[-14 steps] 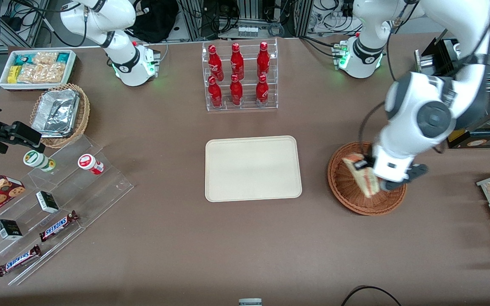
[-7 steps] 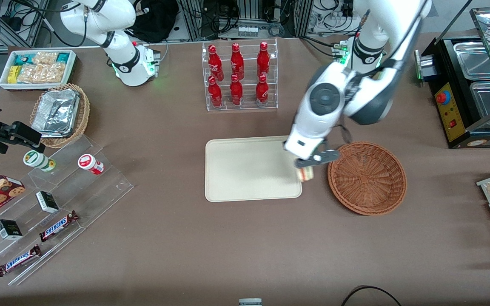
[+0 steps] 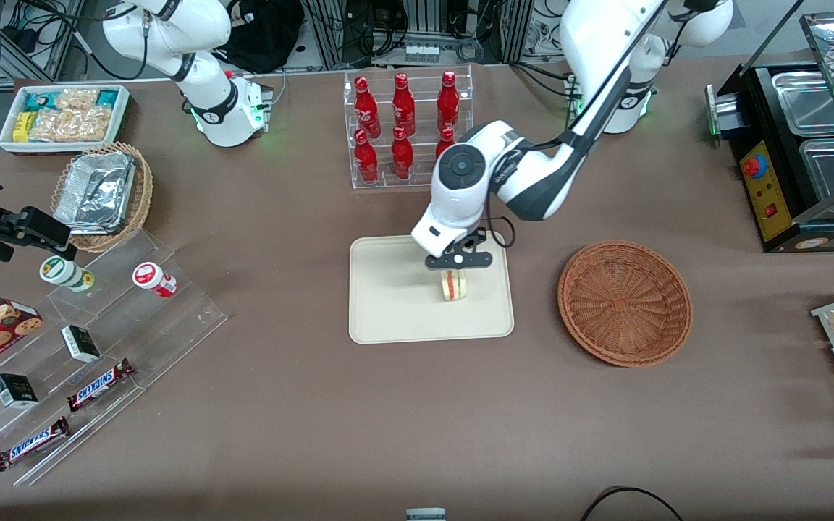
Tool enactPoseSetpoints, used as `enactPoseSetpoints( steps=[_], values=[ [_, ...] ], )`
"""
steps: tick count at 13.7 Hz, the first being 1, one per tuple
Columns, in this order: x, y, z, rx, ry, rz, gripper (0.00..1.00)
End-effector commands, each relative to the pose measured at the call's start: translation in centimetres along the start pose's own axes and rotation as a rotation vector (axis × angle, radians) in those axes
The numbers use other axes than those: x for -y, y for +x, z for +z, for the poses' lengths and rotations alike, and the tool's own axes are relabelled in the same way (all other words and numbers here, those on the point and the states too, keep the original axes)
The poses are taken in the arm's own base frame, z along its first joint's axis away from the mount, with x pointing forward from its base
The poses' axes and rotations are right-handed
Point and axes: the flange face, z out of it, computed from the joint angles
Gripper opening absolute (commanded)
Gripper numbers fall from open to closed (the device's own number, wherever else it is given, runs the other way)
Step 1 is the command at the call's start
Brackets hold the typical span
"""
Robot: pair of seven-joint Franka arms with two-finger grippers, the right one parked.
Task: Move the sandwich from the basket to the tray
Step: 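Lower the sandwich onto the tray and open the left gripper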
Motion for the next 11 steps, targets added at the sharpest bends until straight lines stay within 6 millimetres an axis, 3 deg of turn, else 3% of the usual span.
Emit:
enactPoseSetpoints(
  steps=[1,4,7,8,9,10,11],
  values=[
    [-1.5,0.5,1.8,-0.042,-0.024,0.004,0.11],
    [-2.9,-0.4,3.8,-0.052,-0.048,-0.001,0.12],
    [-3.3,-0.8,4.3,-0.057,-0.038,-0.001,0.13],
    [-3.3,-0.7,5.1,-0.049,-0.033,-0.003,0.18],
    [-3.4,-0.6,5.2,-0.052,-0.038,-0.007,0.37],
    [-3.4,-0.4,5.0,-0.06,-0.051,-0.011,0.76],
    [-3.4,-0.4,4.5,-0.066,-0.052,-0.014,0.99]
  ],
)
